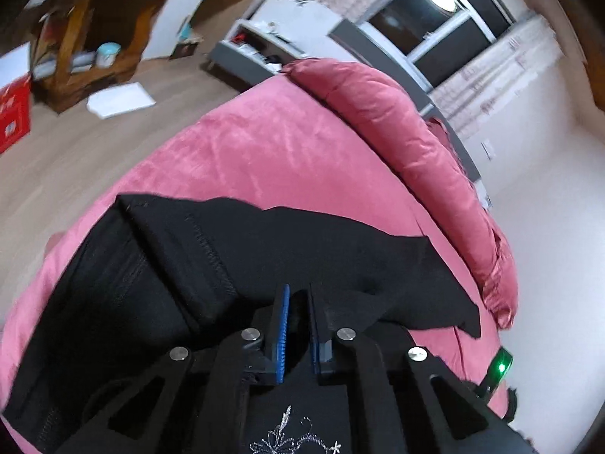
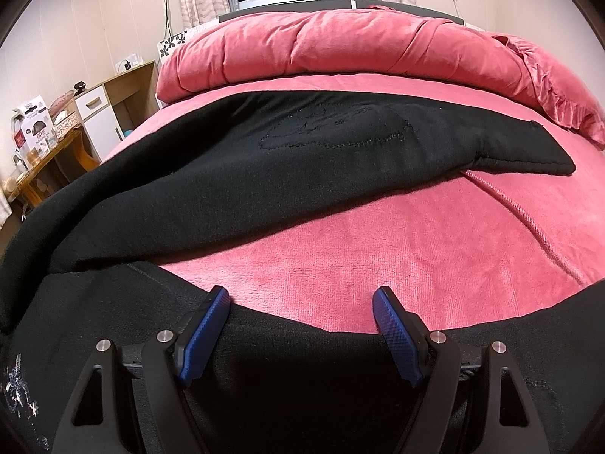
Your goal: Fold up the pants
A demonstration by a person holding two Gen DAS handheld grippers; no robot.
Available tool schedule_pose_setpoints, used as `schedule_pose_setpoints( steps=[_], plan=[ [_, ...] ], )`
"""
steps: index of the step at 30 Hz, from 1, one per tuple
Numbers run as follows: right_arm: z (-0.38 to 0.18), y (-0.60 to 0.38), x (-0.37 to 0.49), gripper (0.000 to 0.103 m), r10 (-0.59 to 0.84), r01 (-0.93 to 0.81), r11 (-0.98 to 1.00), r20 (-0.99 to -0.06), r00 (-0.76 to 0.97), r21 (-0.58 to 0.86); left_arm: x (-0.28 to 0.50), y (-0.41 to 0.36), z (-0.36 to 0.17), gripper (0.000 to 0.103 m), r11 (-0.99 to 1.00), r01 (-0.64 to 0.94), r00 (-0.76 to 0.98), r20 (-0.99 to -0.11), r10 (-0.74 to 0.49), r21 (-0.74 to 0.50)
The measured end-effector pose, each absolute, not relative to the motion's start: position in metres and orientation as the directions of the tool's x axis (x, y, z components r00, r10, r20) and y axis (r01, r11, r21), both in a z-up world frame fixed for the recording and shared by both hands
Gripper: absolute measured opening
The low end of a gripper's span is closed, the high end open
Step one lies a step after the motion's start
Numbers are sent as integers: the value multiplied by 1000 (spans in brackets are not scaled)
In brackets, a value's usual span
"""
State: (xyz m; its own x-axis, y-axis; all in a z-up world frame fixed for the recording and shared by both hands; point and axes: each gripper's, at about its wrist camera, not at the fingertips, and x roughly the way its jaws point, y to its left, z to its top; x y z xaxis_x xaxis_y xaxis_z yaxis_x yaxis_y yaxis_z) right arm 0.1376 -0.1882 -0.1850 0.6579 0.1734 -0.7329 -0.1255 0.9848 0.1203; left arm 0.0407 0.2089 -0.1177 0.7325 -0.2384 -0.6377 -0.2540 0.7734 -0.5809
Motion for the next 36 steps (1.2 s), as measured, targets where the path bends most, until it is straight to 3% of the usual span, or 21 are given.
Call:
schedule_pose_setpoints(
  steps=[6,9,14,17,21,23,24,25,26,29,33,36],
  plan=[
    [-173,-194,140,79,196,-104,980,-766,612,167,19,210,-94,7,801,-167,733,-616,-289,-574],
    [-149,-215,137,79,263,-43,951,-722,640,307,-3,212,-89,7,818,-131,720,-620,-310,-560],
    [-107,-215,173,82,331,-55,916,-673,662,397,-29,200,-97,7,832,-89,684,-641,-349,-547],
    [-109,-195,220,85,376,-44,904,-744,552,425,-35,191,-104,7,836,-74,653,-661,-371,-543],
    [-127,-187,265,84,299,85,916,-806,511,393,-41,191,-98,7,836,-63,664,-648,-373,-545],
    [-138,-189,279,73,299,112,908,-814,498,403,-41,192,-96,7,835,-64,672,-642,-370,-547],
    [-141,-193,286,51,310,121,901,-812,494,417,-41,194,-94,7,832,-64,676,-637,-370,-551],
    [-142,-198,290,20,326,124,892,-808,490,434,-40,197,-92,7,831,-65,680,-634,-369,-553],
    [-140,-201,291,8,359,119,877,-798,485,466,-38,201,-89,7,831,-68,687,-629,-363,-553],
    [-104,-217,270,7,428,39,843,-714,554,536,-35,223,-78,6,808,-94,733,-590,-339,-581],
    [-60,-228,211,8,469,-106,843,-626,622,527,-38,266,-59,6,746,-130,804,-510,-306,-653],
    [-51,-233,151,8,521,-186,824,-585,622,535,-44,282,-54,6,748,-144,815,-506,-281,-648]
  ],
)
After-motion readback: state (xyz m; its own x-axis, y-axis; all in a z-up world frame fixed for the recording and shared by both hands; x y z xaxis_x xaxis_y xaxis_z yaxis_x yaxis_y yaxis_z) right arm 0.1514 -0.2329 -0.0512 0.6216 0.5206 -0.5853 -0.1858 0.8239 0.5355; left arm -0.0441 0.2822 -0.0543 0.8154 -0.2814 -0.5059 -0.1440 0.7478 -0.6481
